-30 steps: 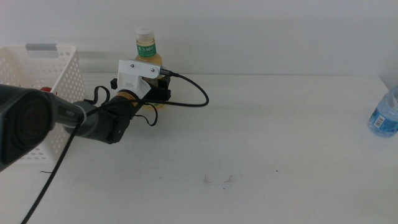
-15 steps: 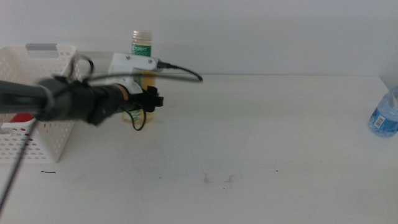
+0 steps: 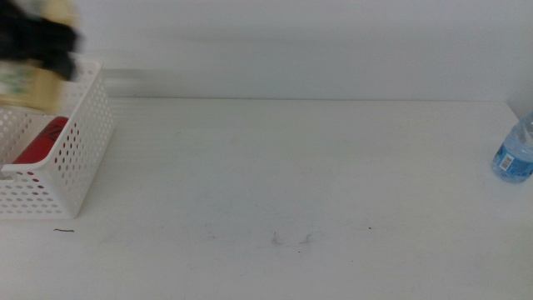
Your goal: Use arms to grab the bottles and put them into the dustbin to the left of the table.
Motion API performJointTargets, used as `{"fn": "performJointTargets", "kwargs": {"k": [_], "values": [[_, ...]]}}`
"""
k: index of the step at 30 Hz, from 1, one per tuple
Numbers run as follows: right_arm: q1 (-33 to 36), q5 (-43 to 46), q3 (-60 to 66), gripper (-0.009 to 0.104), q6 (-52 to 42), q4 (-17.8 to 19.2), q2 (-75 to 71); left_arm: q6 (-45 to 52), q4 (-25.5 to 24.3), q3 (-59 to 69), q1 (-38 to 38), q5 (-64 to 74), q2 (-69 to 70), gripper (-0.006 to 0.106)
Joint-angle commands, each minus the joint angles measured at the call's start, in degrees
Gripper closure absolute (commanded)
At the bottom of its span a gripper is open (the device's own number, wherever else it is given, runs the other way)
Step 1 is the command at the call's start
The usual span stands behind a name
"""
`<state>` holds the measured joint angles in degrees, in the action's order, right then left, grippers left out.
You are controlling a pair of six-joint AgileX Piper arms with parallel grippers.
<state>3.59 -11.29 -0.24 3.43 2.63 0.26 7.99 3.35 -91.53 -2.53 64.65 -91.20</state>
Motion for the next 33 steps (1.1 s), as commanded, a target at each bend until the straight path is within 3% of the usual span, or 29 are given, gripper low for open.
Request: {"fn": "performJointTargets", "kwargs": {"k": [1,7,16,18,21,28,33], "values": [[-0.2,0.6,0.2,0.007,-0.3,0.2,-0.3,2.7,0.9,-5.4,-6.1,2.8,-2.1,0.102],[-0.2,0.6,0.2,0.007,-0.3,0.2,-0.3,10.2,0.9,-7.5,-13.0,1.4,-10.0,0.102],[-0.2,0.6,0.2,0.007,-0.3,0.2,-0.3,13.6,1.1,-7.5,-13.6,-1.2,-22.0,0.097],[-0.2,0.6,0.2,0.007,-0.3,0.2,-0.3,13.5,1.5,-7.5,-13.6,-1.4,-23.8,0.091],[-0.2,0.6,0.2,0.007,-0.3,0.2,-0.3,12.6,2.9,-7.5,-13.6,-1.6,-26.2,0.073],[-0.2,0.6,0.2,0.007,-0.3,0.2,-0.3,12.3,2.7,-8.3,-13.4,1.1,-24.6,0.009],[-0.2,0.6,0.2,0.007,-0.3,0.2,-0.3,11.4,6.4,-9.2,-13.4,5.3,-17.0,0.007]]}}
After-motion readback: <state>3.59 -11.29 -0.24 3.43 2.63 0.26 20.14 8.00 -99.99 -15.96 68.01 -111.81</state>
